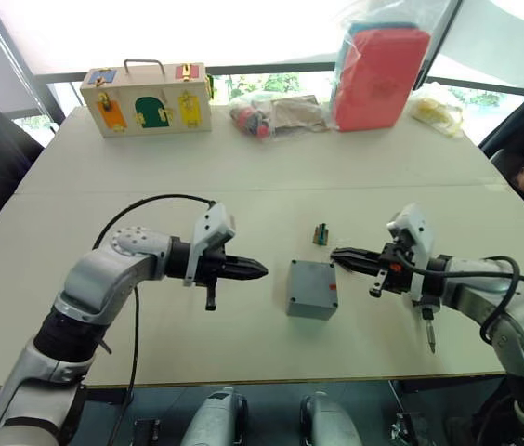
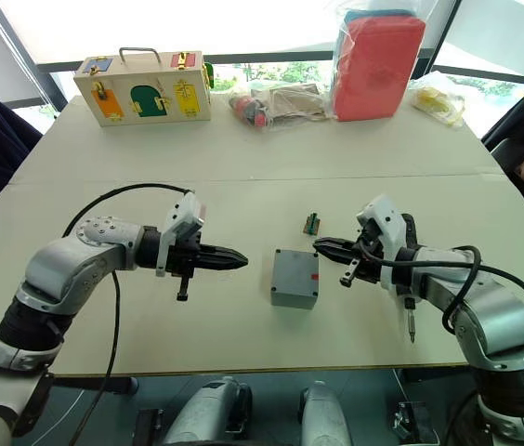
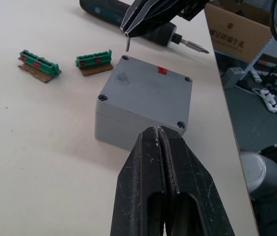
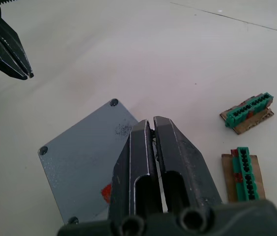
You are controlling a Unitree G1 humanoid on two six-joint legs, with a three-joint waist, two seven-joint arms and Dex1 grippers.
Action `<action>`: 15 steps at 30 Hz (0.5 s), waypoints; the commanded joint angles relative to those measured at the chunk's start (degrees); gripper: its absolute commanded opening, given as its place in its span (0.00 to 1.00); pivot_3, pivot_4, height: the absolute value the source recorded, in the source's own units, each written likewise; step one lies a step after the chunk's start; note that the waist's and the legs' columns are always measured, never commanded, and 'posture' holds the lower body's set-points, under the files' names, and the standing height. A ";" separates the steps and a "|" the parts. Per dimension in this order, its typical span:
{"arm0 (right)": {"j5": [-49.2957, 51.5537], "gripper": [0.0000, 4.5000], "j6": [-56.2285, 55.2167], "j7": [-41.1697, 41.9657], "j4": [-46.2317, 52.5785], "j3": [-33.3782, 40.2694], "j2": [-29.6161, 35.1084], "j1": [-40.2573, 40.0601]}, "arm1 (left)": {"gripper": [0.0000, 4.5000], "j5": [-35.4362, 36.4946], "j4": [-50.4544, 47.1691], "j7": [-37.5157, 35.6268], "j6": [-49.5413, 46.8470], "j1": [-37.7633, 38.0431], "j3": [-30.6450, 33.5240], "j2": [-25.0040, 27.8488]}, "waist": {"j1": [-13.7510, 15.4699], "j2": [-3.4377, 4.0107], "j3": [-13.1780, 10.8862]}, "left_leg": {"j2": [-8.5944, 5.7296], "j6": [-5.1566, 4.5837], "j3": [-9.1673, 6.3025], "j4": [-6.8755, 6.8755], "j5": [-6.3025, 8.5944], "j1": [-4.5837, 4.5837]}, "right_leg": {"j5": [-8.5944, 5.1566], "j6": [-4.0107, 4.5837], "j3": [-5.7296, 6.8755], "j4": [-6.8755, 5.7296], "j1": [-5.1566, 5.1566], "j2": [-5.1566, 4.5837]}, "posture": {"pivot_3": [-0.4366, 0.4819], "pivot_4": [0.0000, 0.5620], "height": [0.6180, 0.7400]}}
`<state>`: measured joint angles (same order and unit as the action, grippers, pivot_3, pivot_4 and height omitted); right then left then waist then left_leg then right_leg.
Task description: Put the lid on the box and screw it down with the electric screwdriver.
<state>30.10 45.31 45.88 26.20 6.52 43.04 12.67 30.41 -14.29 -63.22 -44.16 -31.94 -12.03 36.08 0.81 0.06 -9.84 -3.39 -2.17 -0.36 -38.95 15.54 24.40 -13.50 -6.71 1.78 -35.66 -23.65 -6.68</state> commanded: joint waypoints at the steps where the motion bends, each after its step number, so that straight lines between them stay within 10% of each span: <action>1: 0.09 0.01 -1.29 0.13 0.93 0.40 0.64 -0.55 | 0.00 -0.32 -0.05 -0.03 1.16 -1.04 0.33 -0.03 | -0.05 0.00 0.00 | 0.00 0.00 0.00 0.00 0.00 0.00 | 0.00 0.00 0.00 0.00 0.00 0.00 | 0.48 0.27 1.00; 15: 1.76 0.01 -1.05 -1.37 1.70 1.06 -0.03 -0.23 | 0.00 -0.83 0.26 -0.37 1.45 -1.00 0.12 -0.34 | -0.03 0.00 0.00 | 0.01 0.00 0.00 0.00 0.00 0.00 | 0.00 0.00 0.00 0.00 0.00 0.01 | 0.48 0.27 1.00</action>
<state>30.57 44.64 44.76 26.17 5.87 43.06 11.35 29.29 -13.34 -63.46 -43.41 -32.07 -12.26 35.83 0.78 0.06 -9.84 -3.38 -2.18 -0.36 -38.95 15.54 24.40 -13.50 -6.71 1.78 -35.66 -23.65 -6.67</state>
